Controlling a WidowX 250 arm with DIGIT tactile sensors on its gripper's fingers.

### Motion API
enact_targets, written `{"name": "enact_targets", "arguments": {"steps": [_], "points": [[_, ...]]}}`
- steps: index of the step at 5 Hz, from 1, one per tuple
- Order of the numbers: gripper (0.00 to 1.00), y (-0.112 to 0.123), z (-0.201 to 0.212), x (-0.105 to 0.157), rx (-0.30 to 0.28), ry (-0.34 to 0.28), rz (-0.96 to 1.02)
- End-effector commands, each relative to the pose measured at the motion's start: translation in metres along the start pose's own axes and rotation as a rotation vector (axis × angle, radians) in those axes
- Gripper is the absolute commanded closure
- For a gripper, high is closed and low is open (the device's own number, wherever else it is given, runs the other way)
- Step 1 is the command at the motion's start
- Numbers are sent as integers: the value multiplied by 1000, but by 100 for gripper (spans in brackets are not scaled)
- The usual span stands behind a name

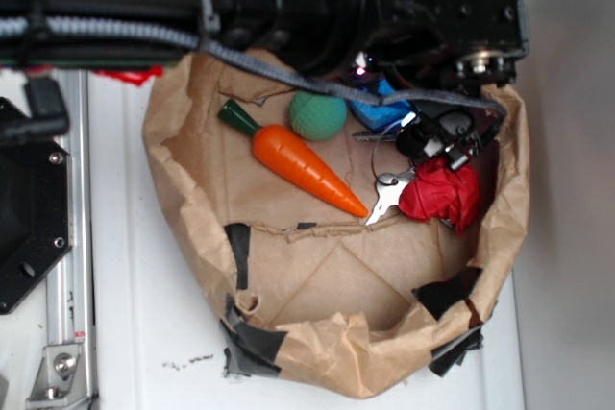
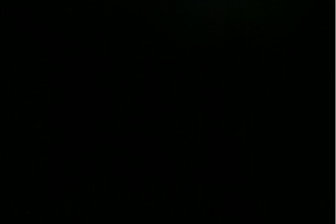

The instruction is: Grab the blue sponge.

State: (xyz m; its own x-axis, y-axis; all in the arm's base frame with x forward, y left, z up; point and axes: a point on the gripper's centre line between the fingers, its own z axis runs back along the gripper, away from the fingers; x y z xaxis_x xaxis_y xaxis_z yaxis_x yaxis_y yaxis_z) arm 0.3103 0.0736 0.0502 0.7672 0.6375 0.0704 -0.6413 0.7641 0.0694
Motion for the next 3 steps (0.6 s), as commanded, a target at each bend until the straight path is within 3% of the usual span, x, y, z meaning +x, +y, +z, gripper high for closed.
{"name": "enact_targets", "arguments": {"steps": [1, 3], "points": [[0, 20, -3, -5, 31, -29, -58], [0, 8, -18, -17, 55, 13, -163]]}}
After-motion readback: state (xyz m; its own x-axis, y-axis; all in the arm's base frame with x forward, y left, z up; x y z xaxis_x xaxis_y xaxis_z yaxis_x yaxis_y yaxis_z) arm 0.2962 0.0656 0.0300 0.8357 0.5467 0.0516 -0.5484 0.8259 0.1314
